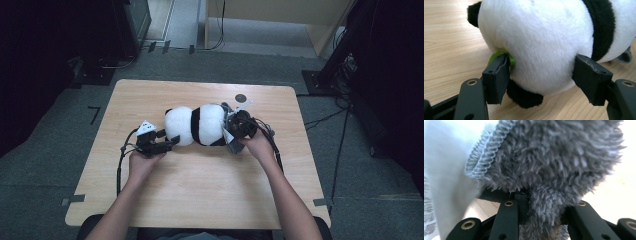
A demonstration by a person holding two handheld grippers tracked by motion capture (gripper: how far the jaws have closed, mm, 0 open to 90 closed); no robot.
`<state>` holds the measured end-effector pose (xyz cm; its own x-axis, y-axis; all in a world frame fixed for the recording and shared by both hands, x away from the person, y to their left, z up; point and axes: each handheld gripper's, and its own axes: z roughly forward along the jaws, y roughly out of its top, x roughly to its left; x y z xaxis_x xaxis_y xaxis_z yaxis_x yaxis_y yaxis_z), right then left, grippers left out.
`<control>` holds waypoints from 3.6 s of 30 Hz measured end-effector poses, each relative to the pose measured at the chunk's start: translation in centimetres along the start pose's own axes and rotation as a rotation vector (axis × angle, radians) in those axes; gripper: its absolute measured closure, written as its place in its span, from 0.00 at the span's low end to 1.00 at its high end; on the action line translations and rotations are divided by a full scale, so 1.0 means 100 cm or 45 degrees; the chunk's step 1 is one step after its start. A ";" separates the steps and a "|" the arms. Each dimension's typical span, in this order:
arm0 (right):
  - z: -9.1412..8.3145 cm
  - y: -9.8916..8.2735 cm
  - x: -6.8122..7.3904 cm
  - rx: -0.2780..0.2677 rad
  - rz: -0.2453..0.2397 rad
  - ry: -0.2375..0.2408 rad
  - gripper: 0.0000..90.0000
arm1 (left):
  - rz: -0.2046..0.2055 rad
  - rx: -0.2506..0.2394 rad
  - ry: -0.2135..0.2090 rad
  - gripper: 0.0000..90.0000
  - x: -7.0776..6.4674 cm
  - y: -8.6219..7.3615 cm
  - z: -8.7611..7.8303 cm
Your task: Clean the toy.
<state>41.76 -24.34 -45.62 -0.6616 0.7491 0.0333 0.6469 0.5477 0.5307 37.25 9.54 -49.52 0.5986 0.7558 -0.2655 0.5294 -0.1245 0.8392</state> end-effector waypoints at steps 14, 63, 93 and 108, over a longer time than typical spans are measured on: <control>-0.002 -0.005 -0.010 -0.002 0.050 -0.021 0.80 | 0.002 0.007 0.001 0.34 0.000 0.000 -0.001; 0.004 0.002 -0.008 -0.043 0.049 0.015 0.80 | -0.010 0.002 -0.002 0.35 0.000 0.000 -0.001; -0.079 0.046 0.049 -0.277 -0.196 0.027 0.80 | 0.000 0.000 0.011 0.40 -0.002 0.002 -0.003; -0.040 0.074 0.080 -0.244 -0.386 -0.011 0.64 | 0.005 -0.004 0.010 0.40 -0.002 0.002 -0.002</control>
<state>39.75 -15.75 -38.04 -0.8089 0.5666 -0.1567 0.3382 0.6665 0.6644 37.06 9.50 -49.19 0.5958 0.7603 -0.2588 0.5252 -0.1250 0.8417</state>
